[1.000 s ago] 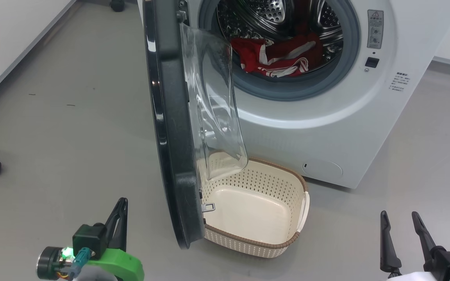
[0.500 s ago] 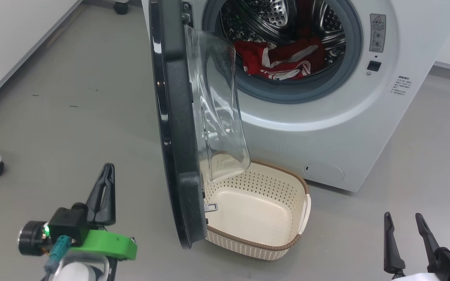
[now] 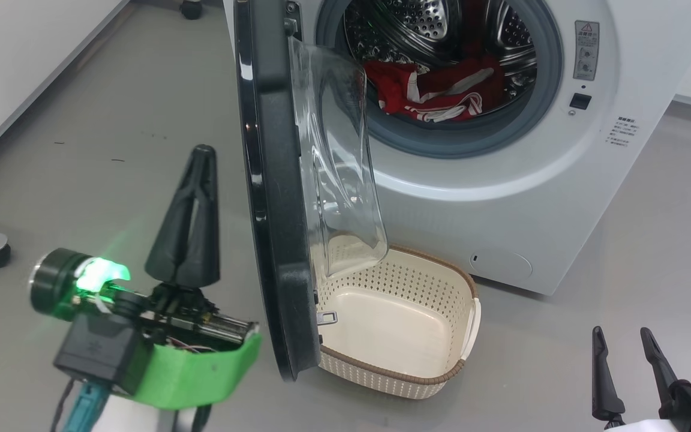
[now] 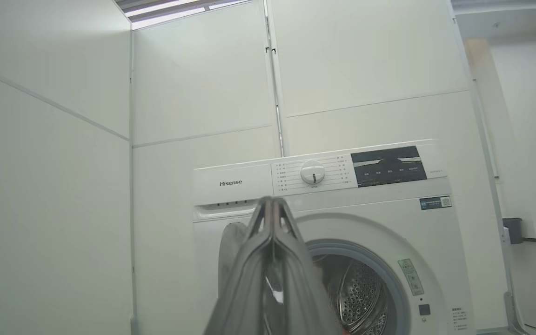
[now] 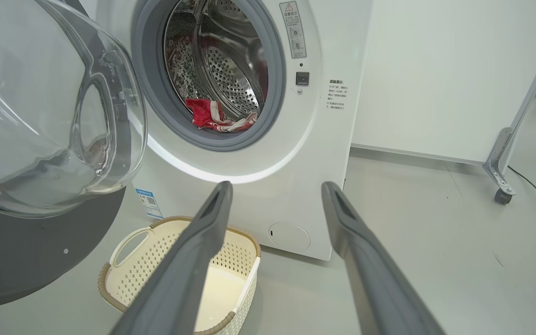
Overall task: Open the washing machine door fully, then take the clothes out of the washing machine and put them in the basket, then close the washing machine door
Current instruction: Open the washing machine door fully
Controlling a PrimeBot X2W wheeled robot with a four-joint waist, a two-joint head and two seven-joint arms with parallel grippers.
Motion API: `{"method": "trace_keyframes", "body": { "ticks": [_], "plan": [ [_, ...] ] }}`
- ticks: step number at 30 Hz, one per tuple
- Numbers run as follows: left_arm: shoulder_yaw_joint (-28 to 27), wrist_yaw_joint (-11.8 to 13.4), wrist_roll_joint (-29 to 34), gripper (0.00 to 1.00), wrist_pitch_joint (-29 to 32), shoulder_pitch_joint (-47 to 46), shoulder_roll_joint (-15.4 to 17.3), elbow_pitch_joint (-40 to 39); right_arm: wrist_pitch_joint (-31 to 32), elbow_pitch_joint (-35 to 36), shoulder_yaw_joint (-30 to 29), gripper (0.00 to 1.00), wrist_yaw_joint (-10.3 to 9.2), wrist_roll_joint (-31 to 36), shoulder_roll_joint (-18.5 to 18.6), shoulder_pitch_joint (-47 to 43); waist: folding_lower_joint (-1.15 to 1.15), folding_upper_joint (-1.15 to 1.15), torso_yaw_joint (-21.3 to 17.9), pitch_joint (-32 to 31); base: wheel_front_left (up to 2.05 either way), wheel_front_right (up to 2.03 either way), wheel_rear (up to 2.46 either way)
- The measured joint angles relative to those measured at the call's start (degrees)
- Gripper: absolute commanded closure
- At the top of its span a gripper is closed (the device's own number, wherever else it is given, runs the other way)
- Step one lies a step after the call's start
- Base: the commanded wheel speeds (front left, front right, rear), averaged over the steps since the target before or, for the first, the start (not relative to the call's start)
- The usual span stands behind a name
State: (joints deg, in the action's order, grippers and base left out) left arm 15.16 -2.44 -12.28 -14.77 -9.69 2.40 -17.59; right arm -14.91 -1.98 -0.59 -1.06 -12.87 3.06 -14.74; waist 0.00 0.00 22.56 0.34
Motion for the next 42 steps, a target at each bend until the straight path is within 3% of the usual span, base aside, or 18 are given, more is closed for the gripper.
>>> {"method": "trace_keyframes", "body": {
  "ticks": [9,17,30,42],
  "plan": [
    [14.47,-3.85,-1.76,1.0,0.0,3.39,0.13,-1.42,0.0,-0.47,-0.65,0.0,0.99,0.68,-0.27,0.34,0.0,0.0,-0.48,0.48,0.0,0.0,0.0],
    [22.78,-4.44,-2.48,1.0,3.92,8.05,1.87,5.38,0.0,-0.99,-0.96,0.0,1.6,1.44,-0.46,1.13,0.0,0.0,-0.75,1.02,0.0,0.0,0.0],
    [19.45,-4.32,-3.5,1.0,8.16,9.72,3.94,12.48,0.0,-1.34,-1.76,0.0,2.53,1.94,-0.68,1.98,0.0,0.0,-1.1,1.91,0.0,0.0,0.0],
    [15.23,-1.32,-3.86,1.0,8.22,9.65,3.94,16.74,0.0,-2.04,-2.26,0.0,3.02,2.02,-0.81,2.58,0.0,0.0,-1.53,1.95,0.0,0.0,0.0]
  ]
}}
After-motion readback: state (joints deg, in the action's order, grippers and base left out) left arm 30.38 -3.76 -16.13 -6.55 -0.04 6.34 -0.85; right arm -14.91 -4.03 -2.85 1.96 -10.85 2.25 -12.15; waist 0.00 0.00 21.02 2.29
